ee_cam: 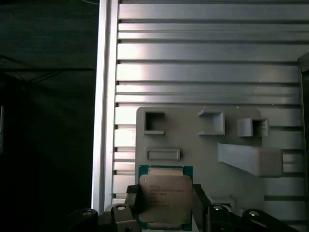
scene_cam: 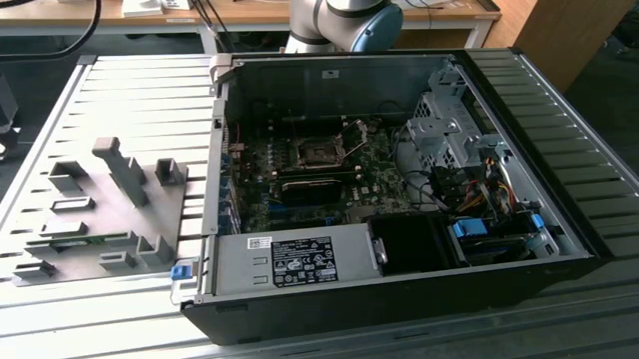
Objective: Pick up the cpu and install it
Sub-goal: 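Pick up the cpu and move it towards the insertion slot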
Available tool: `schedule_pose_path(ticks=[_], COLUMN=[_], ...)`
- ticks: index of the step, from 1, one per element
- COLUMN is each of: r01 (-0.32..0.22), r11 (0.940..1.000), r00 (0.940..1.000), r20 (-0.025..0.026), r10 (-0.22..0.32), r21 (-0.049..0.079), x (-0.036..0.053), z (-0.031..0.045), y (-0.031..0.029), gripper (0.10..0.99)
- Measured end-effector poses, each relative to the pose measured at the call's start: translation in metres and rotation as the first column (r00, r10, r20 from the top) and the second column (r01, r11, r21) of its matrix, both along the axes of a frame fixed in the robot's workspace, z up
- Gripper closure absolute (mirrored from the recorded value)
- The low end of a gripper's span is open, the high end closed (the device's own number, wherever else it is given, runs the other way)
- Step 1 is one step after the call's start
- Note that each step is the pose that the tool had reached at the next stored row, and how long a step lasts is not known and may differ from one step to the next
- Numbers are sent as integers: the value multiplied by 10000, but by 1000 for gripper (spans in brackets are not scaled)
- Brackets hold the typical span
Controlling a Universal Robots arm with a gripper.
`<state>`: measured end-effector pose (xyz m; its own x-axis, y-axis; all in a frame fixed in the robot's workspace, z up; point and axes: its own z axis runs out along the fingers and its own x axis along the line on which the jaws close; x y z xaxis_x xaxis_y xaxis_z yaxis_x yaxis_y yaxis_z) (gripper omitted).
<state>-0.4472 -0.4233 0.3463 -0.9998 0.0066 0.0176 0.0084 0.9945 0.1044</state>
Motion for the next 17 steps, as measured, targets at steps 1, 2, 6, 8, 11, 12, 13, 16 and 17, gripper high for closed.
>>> schedule_pose_path(ticks=[1,2,6,8,11,12,13,16,17], r01=[0,0,0,0,0,0,0,0,0], r11=[10000,10000,10000,10000,10000,10000,10000,10000,10000], r00=[10000,10000,10000,10000,10000,10000,10000,10000,10000], r20=[0,0,0,0,-1,0,0,0,-1], r10=[0,0,0,0,0,0,0,0,0], r21=[0,0,0,0,-1,-1,0,0,0], x=[0,0,0,0,0,0,0,0,0], z=[25,49,147,193,266,290,314,379,402], y=[0,0,0,0,0,0,0,0,0], gripper=[557,557,557,557,557,557,557,557,557])
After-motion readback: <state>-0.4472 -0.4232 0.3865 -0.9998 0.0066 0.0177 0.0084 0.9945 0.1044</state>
